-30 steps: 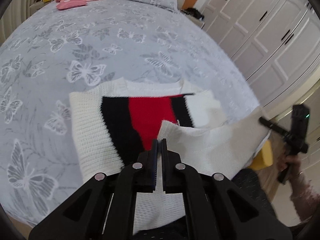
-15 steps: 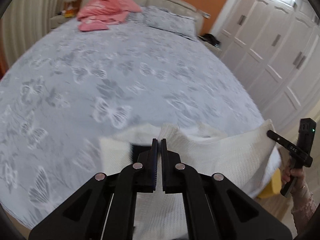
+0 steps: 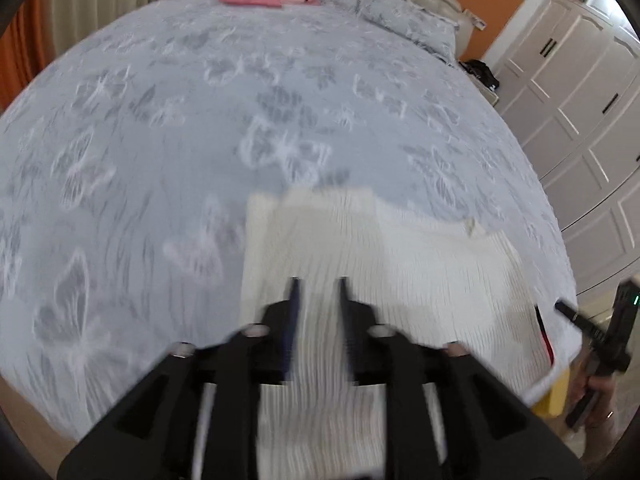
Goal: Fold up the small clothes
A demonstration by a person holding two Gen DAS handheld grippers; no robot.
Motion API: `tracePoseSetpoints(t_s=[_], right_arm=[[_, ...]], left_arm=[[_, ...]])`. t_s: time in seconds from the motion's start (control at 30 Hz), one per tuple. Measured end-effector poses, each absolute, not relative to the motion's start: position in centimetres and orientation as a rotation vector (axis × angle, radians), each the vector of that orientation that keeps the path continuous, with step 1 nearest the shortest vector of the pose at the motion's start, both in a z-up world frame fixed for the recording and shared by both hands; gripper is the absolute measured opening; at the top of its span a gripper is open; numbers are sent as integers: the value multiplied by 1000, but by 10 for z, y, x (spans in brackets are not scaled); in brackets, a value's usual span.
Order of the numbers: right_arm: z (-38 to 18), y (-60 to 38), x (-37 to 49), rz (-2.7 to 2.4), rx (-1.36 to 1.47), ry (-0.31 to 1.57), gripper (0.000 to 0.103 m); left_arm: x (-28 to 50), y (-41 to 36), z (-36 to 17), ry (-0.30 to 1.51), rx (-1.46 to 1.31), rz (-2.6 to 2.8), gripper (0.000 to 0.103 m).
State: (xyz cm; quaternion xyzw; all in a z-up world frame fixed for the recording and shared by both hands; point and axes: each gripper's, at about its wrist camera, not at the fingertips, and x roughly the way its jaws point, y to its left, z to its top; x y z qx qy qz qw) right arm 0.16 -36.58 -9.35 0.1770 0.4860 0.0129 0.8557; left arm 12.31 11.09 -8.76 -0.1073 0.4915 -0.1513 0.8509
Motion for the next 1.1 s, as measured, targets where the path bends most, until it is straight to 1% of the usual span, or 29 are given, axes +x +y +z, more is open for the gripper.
tracePoseSetpoints(t_s=[0.1,0.13,0.17,0.2,0.23,0.27,0.33,0.47,0.53,0.57,0.6,0.63,0.67,0.73,0.77,0.83,0.87,0.93,1.0,1.03,1.1], right_arm=[[-101,-365,-16,49,418,1041,59],[-104,-365,-17,63,439,1047,57],[-108,-363,-17,93,459,1059,50],[-111,-362,-14,99,455,1074,24],[-115,-361,-12,86,440,1101,9],[-117,-363,-14,52,427,1131,8],[-114,-370,-21,27,446,1113,8],[-124,-381,-35,-62,429,1145,11],[-116,-380,-39,-66,445,1116,17],[-107,-377,-40,-70,436,1085,18],[-103,-374,-39,-69,430,1071,25],[-99,-372,-38,-70,427,1060,34],[-97,-370,-35,-72,429,1050,37],[-93,-365,-30,-73,432,1044,42],[-92,-363,-28,-75,428,1044,44],[-92,-360,-29,-88,419,1049,52],[-94,-359,-28,-90,415,1054,53],[-99,-359,-26,-101,404,1073,55],[-109,-360,-24,-116,404,1105,58],[-113,-362,-23,-119,414,1119,60],[-127,-366,-21,-113,462,1161,60]], left_arm=[[99,112,-93,1047,-245,-312,27],[90,109,-93,1049,-231,-304,27],[83,107,-93,1047,-230,-311,27],[77,104,-93,1045,-230,-320,27],[71,100,-93,1044,-227,-328,29],[66,97,-92,1045,-223,-327,32],[60,93,-93,1054,-213,-316,36],[47,86,-94,1070,-181,-307,37],[45,82,-95,1076,-149,-287,37],[43,79,-95,1079,-130,-279,38],[42,79,-95,1079,-121,-275,40],[40,77,-94,1078,-107,-256,47],[39,76,-93,1076,-101,-240,53],[37,77,-92,1069,-101,-221,55],[37,78,-92,1073,-101,-215,59],[36,81,-93,1083,-103,-192,63],[36,83,-94,1088,-106,-183,67],[36,89,-98,1100,-114,-167,68],[37,94,-103,1122,-113,-143,73],[39,98,-106,1132,-126,-135,78],[40,108,-113,1146,-193,-136,82]])
